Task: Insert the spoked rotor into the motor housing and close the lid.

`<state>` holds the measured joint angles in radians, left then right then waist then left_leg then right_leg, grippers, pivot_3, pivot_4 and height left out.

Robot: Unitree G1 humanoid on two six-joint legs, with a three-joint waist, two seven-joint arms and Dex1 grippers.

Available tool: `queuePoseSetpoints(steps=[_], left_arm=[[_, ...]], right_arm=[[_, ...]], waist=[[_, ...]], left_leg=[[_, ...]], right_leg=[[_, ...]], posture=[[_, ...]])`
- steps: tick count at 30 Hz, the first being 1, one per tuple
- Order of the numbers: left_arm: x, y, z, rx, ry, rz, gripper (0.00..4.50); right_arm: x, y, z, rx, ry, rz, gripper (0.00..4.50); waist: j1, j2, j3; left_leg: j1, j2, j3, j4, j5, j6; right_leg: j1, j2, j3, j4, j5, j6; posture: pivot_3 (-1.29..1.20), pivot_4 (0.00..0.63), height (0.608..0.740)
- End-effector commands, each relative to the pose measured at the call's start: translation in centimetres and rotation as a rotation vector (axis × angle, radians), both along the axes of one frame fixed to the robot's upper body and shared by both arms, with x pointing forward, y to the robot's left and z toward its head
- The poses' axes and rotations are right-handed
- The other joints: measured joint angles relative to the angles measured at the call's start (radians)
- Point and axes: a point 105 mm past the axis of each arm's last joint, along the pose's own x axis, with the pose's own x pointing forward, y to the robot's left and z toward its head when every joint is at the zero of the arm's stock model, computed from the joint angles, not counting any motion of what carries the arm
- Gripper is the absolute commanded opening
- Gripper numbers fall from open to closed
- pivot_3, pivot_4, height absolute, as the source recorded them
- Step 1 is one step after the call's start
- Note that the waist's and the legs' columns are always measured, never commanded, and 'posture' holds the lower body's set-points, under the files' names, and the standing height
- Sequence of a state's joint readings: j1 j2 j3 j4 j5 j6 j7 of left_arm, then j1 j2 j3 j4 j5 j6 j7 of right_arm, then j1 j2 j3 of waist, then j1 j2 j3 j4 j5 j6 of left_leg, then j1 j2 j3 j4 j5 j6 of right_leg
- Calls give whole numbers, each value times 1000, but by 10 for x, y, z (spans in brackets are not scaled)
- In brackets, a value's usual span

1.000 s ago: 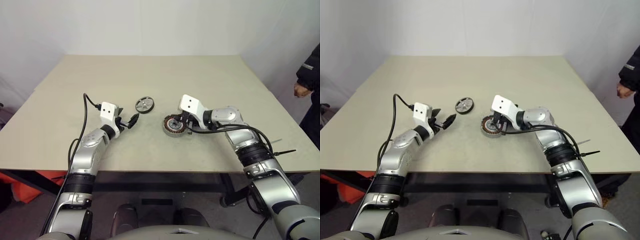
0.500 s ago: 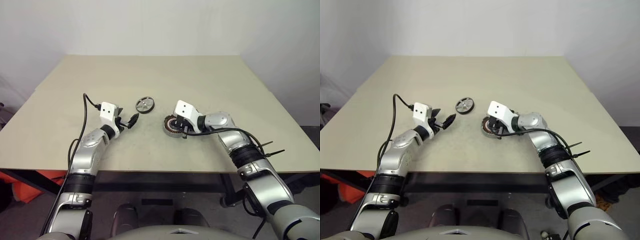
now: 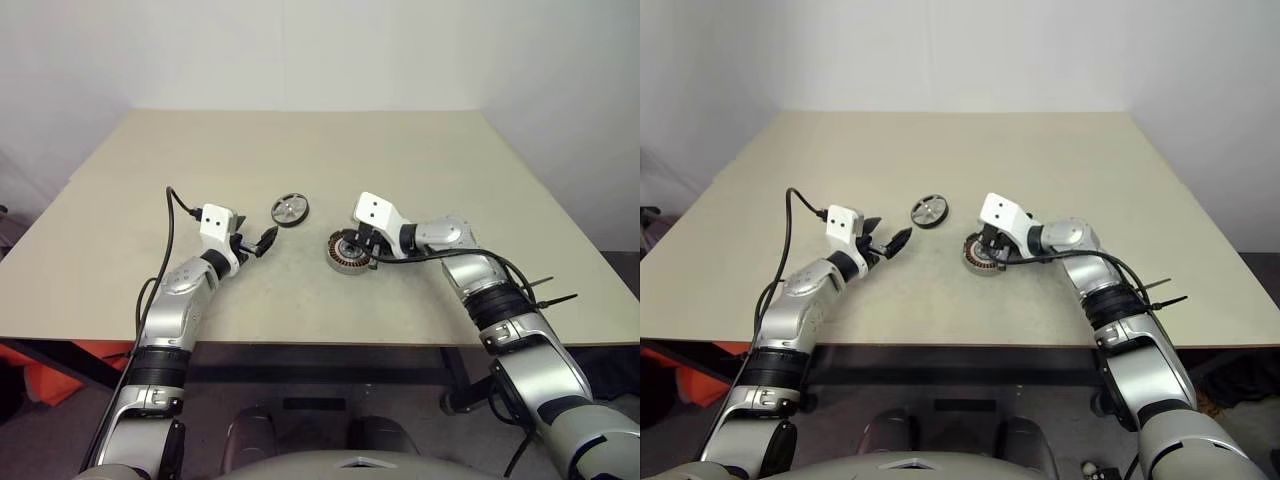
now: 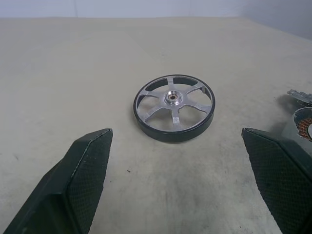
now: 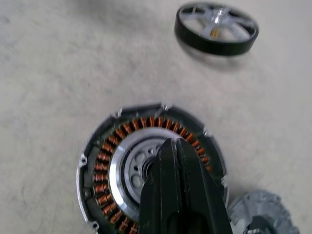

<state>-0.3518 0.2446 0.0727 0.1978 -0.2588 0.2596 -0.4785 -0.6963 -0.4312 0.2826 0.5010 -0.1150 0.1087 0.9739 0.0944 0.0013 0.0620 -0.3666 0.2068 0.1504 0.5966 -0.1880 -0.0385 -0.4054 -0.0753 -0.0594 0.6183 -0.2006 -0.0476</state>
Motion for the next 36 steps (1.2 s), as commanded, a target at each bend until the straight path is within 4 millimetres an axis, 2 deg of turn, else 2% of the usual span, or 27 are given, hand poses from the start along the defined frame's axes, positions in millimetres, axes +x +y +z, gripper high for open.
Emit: queuePoseSetpoints(steps=[1, 3, 6, 10, 14, 19, 27, 32, 36], left_arm=[[3, 1, 13, 7, -49, 2, 4500], [3, 1, 13, 7, -49, 3, 4500], [3, 1, 13, 7, -49, 3, 4500], [3, 1, 13, 5, -48, 2, 4500], [4, 1, 12, -34, -32, 15, 4500], [16, 2, 9, -211, 70, 88, 4500], [40, -15, 2, -502, 278, 128, 4500], [54, -27, -7, -630, 418, 144, 4500], [62, -33, -13, -665, 491, 173, 4500]], right_arm=[[0, -3, -4, -20, -12, -1, 15], [1, -5, -8, -35, -19, -6, 15], [2, -2, -2, -11, -30, -1, 15], [7, 1, 21, 56, -74, -2, 15], [10, 8, 54, 186, -124, -5, 15], [2, 17, 86, 313, -168, 23, 15], [-4, 19, 94, 339, -186, 14, 15], [-4, 19, 96, 344, -198, 4, 15], [-2, 16, 98, 347, -208, -18, 15]], waist=[[0, 0, 0], [0, 0, 0], [0, 0, 0], [0, 0, 0], [0, 0, 0], [1, 0, 0], [4, 0, 0], [3, 0, 0], [6, 0, 0]], left_leg=[[0, 0, 0, 0, 0, 0], [0, 0, 0, 0, 0, 0], [1, 0, 0, 0, 0, 0], [0, 0, 0, 0, 0, 0], [-1, 0, 0, 0, 0, 0], [0, 0, 0, -1, 0, 0], [0, -1, 0, 0, 0, 0], [-1, -2, 0, -1, 0, 0], [-2, -2, 0, -1, 0, 0]], right_leg=[[0, 0, 0, 0, 0, 0], [0, 0, 0, 0, 0, 0], [0, 0, 0, 0, 0, 0], [0, 0, 0, 0, 0, 0], [-1, 0, 0, 0, 0, 0], [-1, 0, 0, 0, 0, 0], [0, 0, 0, -1, 0, 0], [0, 0, 0, -2, 0, 0], [0, 0, 0, -4, 0, 0]], posture=[[0, 0, 740], [0, 0, 740], [0, 0, 740], [0, 0, 740], [0, 0, 740], [0, 0, 740], [0, 0, 740], [0, 0, 740], [0, 0, 740]])
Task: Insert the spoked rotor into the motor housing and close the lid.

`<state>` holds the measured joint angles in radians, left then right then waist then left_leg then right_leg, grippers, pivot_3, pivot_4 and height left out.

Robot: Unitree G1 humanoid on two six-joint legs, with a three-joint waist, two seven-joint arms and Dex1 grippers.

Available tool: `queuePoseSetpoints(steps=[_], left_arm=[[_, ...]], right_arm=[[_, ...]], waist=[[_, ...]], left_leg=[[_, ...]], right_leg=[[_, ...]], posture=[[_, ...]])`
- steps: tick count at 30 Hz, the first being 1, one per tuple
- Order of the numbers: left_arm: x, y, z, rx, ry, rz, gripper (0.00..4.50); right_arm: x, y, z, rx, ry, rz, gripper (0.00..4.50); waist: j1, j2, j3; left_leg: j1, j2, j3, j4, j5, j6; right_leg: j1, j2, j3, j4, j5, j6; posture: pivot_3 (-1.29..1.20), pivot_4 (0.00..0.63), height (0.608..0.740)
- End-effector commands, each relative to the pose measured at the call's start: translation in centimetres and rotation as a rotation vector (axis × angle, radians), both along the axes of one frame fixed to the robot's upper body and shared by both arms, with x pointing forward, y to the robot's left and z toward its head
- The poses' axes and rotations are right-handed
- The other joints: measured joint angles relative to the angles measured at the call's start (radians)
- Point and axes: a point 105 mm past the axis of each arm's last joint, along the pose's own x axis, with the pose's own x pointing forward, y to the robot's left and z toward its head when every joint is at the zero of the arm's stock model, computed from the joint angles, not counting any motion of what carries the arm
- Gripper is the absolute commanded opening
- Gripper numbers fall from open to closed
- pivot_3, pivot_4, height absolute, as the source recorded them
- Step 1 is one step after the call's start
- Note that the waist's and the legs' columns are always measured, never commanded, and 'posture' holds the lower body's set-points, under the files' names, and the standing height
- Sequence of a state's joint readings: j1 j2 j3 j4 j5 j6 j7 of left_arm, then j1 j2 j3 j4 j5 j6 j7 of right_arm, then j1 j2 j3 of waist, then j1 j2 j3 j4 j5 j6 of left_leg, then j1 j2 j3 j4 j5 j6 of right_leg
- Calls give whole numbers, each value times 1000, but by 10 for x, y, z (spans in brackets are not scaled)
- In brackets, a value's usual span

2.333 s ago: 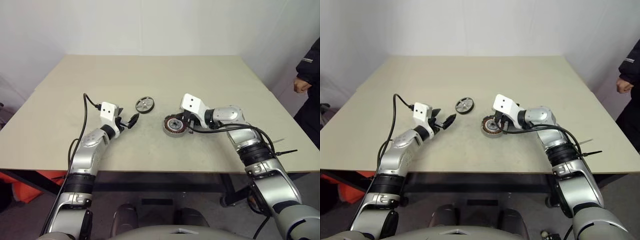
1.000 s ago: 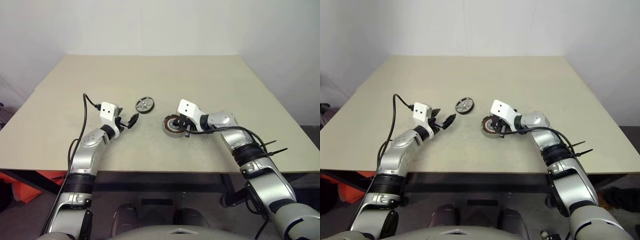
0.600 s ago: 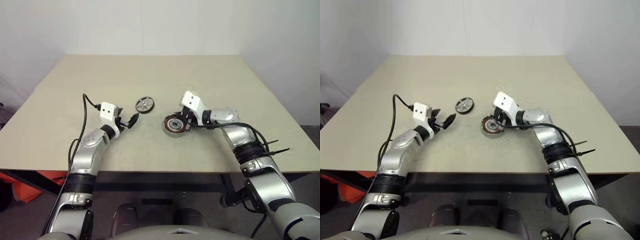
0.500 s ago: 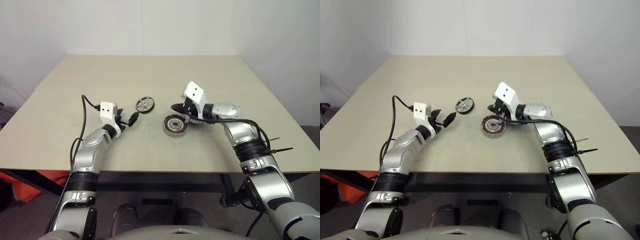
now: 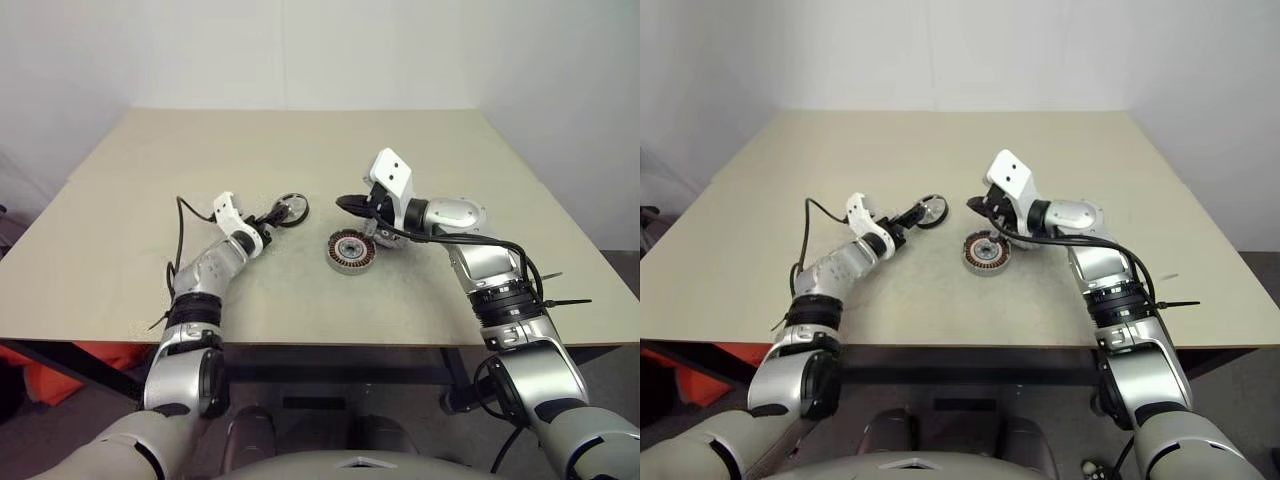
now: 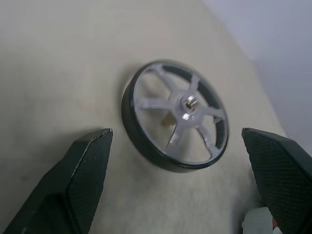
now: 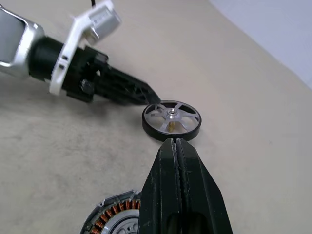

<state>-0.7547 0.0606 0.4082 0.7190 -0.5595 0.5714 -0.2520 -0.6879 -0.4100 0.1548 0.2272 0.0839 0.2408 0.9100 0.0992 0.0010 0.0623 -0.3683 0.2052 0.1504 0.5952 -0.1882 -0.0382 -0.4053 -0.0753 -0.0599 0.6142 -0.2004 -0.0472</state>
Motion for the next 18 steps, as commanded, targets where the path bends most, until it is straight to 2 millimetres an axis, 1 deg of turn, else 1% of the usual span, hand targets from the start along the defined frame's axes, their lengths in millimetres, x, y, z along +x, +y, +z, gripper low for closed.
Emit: queuePoseSetpoints(steps=[1, 5, 9, 14, 18], left_arm=[[8, -3, 4, -46, 31, 19, 4500], [11, -14, 4, -125, 67, 4, 4500], [14, -26, 15, -235, 58, -23, 4500], [16, -36, 20, -293, 56, -45, 4500], [16, -39, 17, -286, 63, -46, 4500]], right_arm=[[1, -2, 22, 40, -66, -11, 15], [2, -2, 21, 38, -70, -16, 15], [3, -2, 21, 32, -77, -17, 15], [2, -1, 20, 28, -80, -15, 15], [3, -1, 19, 24, -82, -18, 15]], waist=[[3, 0, 0], [7, 0, 0], [14, 0, 0], [25, 0, 0], [25, 0, 0]], left_leg=[[0, 0, 0, 0, 0, 0], [1, 0, 0, 0, 0, 0], [1, 0, -1, 0, 0, 0], [-1, 0, -1, -1, -1, 1], [-1, 0, 0, -2, -1, 2]], right_leg=[[0, 0, 0, 0, 0, 0], [2, 0, 0, -1, 0, 0], [3, -1, 0, -2, 0, 0], [3, -2, 0, -5, 1, 1], [3, -2, -1, -6, 1, 1]], posture=[[0, 0, 740], [0, 0, 740], [0, 0, 740], [0, 0, 740], [0, 0, 740]])
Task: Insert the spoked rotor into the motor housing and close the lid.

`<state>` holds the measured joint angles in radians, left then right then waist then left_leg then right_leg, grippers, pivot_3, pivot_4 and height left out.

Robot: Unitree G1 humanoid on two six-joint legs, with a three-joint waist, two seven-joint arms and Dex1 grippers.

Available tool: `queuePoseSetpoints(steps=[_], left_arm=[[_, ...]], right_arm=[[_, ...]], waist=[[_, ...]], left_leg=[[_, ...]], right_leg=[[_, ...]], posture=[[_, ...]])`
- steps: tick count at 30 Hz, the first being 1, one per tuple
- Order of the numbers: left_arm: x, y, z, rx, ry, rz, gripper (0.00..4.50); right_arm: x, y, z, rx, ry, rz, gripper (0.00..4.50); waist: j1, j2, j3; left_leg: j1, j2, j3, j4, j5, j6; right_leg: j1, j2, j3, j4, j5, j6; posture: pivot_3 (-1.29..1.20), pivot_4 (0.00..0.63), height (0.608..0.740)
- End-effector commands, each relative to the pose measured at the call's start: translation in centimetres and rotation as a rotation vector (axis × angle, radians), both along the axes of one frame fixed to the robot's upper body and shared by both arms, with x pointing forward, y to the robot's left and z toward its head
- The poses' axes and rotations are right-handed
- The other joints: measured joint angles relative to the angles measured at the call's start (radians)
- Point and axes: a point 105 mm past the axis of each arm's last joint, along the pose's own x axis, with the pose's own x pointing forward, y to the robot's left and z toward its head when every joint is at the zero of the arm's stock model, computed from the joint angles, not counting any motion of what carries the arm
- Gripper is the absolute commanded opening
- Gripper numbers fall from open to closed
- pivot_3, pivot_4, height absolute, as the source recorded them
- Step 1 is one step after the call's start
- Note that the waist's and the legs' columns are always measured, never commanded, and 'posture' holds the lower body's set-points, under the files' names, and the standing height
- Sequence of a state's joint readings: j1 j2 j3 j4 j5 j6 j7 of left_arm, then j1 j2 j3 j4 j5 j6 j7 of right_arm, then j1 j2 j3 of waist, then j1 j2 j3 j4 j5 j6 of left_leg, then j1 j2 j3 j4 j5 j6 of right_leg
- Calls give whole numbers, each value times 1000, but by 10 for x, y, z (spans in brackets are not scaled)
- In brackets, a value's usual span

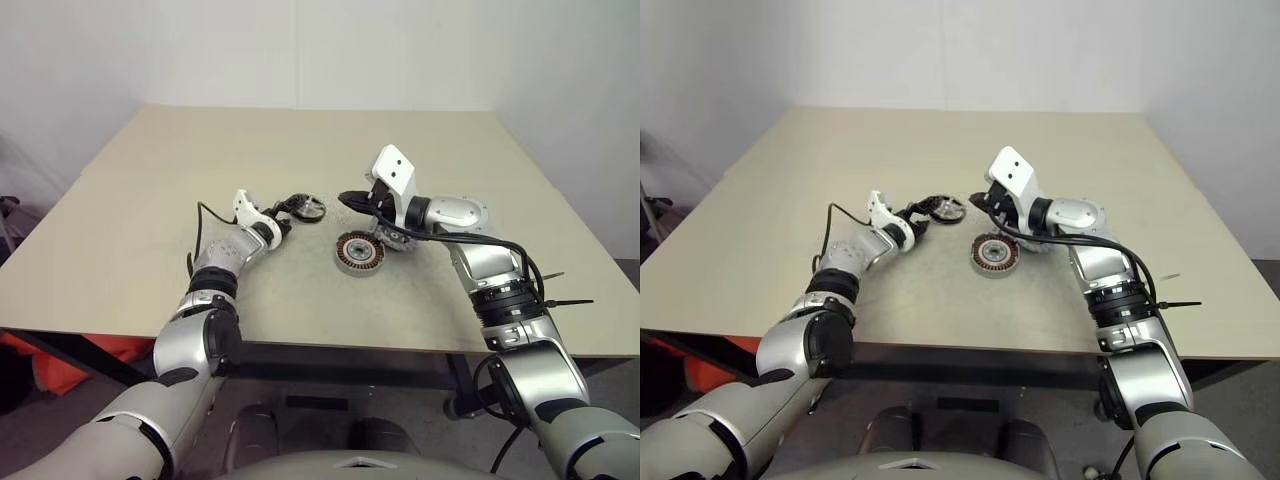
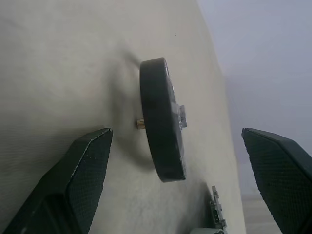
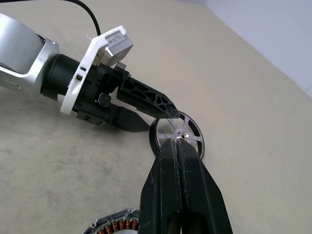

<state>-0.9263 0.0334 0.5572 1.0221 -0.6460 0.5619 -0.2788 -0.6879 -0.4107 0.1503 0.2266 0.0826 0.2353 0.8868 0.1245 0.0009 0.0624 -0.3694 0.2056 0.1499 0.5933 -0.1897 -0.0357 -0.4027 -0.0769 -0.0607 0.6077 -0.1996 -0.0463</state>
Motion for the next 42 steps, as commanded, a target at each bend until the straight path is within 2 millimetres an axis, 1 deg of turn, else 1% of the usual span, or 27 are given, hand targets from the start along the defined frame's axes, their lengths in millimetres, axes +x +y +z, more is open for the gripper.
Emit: queuePoseSetpoints(steps=[1, 7, 10, 14, 21, 24, 27, 34, 38, 40, 42], left_arm=[[5, -7, 12, -16, -36, -7, 4500], [5, -10, 6, 1, -6, -2, 4500], [5, -12, 3, 5, 3, 1, 3923], [4, -17, 0, 22, 6, -19, 2570], [3, -16, -2, 29, -5, -26, 2570], [3, -15, -3, 26, -6, -19, 1977], [2, -14, -5, 35, 1, -19, 1002], [1, -10, -10, 38, 15, -8, 1002], [-1, -10, -10, 12, 10, -19, 1002], [-1, -8, -6, -25, -6, -28, 1002], [-3, -7, 5, -90, -52, -62, 1002]], right_arm=[[0, 1, 17, 15, -66, 4, 15], [1, 1, 17, 21, -72, -3, 15], [1, 2, 18, 24, -74, -6, 0], [1, 2, 18, 26, -78, -7, 0], [0, 2, 16, 22, -80, -11, 0], [1, 1, 16, 24, -81, -15, 0], [2, 2, 17, 29, -84, -20, 0], [6, -3, 19, 32, -91, -44, 0], [16, -21, 18, 17, -89, -130, 0], [17, -30, 17, 4, -87, -152, 0], [16, -47, 14, -12, -65, -181, 0]], waist=[[0, 0, 0], [0, 0, 0], [1, 0, 0], [1, 0, 0], [1, 0, 0], [1, 0, 0], [1, 0, 0], [0, 0, 0], [0, 0, 0], [0, -1, 1], [0, -1, 1]], left_leg=[[0, 0, 0, 0, 0, 0], [1, 0, 0, 0, 0, 0], [1, 0, 0, 0, 0, 0], [1, 0, 0, -1, 0, 0], [1, 0, 0, -1, 0, 0], [1, 0, 0, -1, 0, 0], [1, 0, 0, -1, 0, 0], [2, 0, 0, -2, 0, 0], [2, 0, 0, -2, 0, 0], [2, 0, 0, -2, 0, 0], [2, 0, 0, -2, 0, 0]], right_leg=[[0, 0, 0, 0, 0, 0], [0, 0, 0, 0, 0, 0], [1, 0, 0, 0, 0, 0], [1, 0, 0, 0, 0, 1], [1, -1, 0, -1, 0, 1], [1, -1, 0, -1, 0, 1], [1, -1, 0, -1, 0, 1], [1, -2, 0, -1, 0, 1], [1, -2, 0, -1, 0, 1], [1, -2, 0, -1, 0, 1], [1, -2, 0, -1, 0, 1]], posture=[[0, 0, 740], [0, 0, 740], [0, 0, 740], [0, 0, 740], [0, 0, 740], [0, 0, 740], [0, 0, 740], [0, 0, 740], [0, 0, 740], [0, 0, 740], [0, 0, 740]])
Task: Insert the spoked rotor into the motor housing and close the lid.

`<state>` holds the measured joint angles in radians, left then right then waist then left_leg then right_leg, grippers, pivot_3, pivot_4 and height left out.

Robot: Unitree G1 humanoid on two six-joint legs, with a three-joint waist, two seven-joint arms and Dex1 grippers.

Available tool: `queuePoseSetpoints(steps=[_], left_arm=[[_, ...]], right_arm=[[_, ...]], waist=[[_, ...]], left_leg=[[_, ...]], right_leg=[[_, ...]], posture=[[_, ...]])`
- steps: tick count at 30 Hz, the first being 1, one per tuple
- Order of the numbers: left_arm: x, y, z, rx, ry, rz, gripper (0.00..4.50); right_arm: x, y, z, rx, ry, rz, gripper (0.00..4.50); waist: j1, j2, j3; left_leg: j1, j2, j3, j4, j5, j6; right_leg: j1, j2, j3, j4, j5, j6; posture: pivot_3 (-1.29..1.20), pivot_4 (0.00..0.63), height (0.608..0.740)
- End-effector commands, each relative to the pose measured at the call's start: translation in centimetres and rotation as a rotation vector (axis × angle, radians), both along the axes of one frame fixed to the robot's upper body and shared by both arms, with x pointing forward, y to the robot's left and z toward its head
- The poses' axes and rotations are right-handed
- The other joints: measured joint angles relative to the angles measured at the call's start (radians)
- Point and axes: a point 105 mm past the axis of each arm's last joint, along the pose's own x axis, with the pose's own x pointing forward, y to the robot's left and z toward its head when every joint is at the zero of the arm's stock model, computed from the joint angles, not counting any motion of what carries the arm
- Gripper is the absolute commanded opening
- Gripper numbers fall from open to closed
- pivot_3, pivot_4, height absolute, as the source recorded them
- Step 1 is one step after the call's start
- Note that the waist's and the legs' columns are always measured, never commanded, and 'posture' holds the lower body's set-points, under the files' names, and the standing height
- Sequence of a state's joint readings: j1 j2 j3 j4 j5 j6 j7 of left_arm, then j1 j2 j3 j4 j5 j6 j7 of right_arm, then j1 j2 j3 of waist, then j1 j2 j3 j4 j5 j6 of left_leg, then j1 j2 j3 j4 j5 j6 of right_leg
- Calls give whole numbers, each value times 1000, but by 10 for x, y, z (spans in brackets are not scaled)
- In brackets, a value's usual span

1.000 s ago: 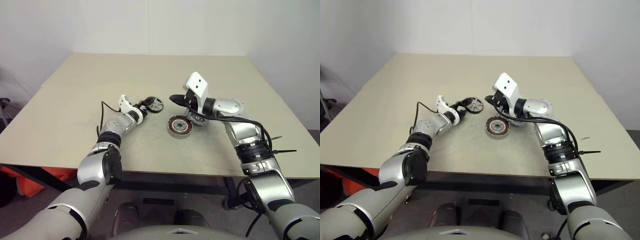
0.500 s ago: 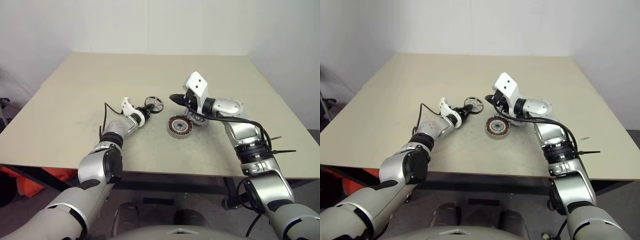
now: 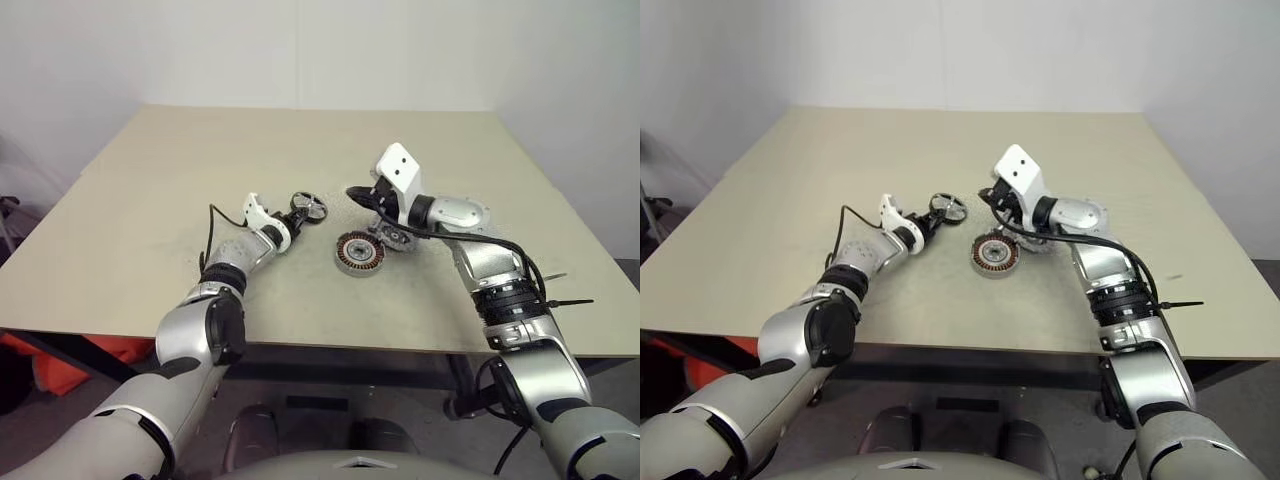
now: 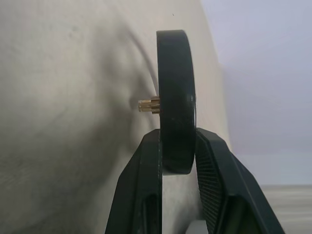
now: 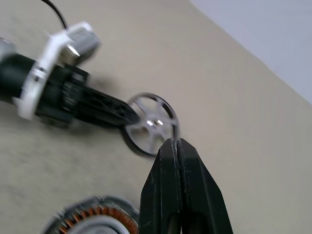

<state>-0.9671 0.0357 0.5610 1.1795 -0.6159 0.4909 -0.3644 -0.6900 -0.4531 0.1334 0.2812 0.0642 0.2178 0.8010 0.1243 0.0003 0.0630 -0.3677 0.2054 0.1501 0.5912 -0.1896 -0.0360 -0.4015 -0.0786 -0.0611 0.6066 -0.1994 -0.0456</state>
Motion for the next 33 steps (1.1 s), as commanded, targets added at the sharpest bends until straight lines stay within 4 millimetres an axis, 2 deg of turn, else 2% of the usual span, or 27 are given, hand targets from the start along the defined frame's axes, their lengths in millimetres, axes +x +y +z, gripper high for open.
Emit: queuePoseSetpoints(steps=[1, 4, 9, 12, 14, 15, 18, 22, 26, 30, 33], left_arm=[[-1, 9, 21, -96, -80, -38, 1002], [-7, 16, 34, -152, -122, -73, 1002], [-33, 20, 52, -184, -171, -172, 1002], [-38, 31, 54, -174, -166, -142, 1002], [-31, 39, 46, -158, -126, -78, 1002], [-27, 40, 40, -140, -101, -50, 1002], [-19, 34, 26, -107, -44, -10, 1002], [-16, 28, 19, -84, -16, 5, 1002], [-22, 25, 22, -82, -46, -32, 1002], [-29, 41, 25, -81, -80, -18, 1002], [-36, 57, 35, -94, -145, 2, 1002]], right_arm=[[-1, -30, 12, -7, -28, -51, 0], [-13, -52, -3, -50, 26, -61, 0], [-41, -85, -32, -153, 125, -75, 0], [-48, -96, -37, -180, 146, -89, 0], [-44, -92, -31, -156, 125, -101, 0], [-41, -87, -29, -143, 112, -103, 0], [-37, -75, -27, -133, 94, -81, 0], [-36, -75, -25, -133, 92, -78, 0], [-36, -75, -23, -140, 92, -69, 0], [-35, -71, -23, -135, 91, -58, 0], [-36, -65, -25, -132, 94, -43, 0]], waist=[[0, 0, 0], [3, -1, 1], [1, 0, 1], [-1, 0, 1], [-4, 0, 2], [-5, 0, 2], [-5, 0, 2], [1, 0, 2], [1, 0, 1], [-2, 0, 1], [-5, 0, 2]], left_leg=[[0, 0, 0, -1, 0, 0], [-1, 0, 0, -2, 0, 0], [-1, 0, 1, -4, 0, 1], [0, 0, 2, -4, 0, 1], [1, 0, 2, -4, 0, 0], [2, 0, 2, -4, 1, -1], [5, 0, 2, -4, 1, -2], [3, 0, 1, -4, 2, -2], [-1, 0, 1, -4, -1, 2], [-2, 0, 2, -4, -2, 4], [-1, 0, 2, -4, -2, 4]], right_leg=[[0, 0, 0, 0, 0, 0], [0, 0, 0, -1, 0, 0], [-2, 0, 0, -2, -1, -1], [-2, 0, 0, -2, -1, 0], [-1, 0, 0, -1, -1, 0], [-1, 1, 0, -1, -5, 7], [1, 3, -1, -1, -5, 8], [1, 2, -1, -2, -5, 8], [0, 1, -1, -3, -2, 2], [-1, 0, -1, -3, -4, 2], [-1, 0, -1, -2, -4, 1]], posture=[[0, 0, 740], [0, 0, 740], [0, 0, 740], [0, 0, 740], [0, 0, 740], [0, 0, 740], [0, 0, 740], [0, 0, 740], [0, 0, 740], [0, 0, 740], [0, 0, 740]])
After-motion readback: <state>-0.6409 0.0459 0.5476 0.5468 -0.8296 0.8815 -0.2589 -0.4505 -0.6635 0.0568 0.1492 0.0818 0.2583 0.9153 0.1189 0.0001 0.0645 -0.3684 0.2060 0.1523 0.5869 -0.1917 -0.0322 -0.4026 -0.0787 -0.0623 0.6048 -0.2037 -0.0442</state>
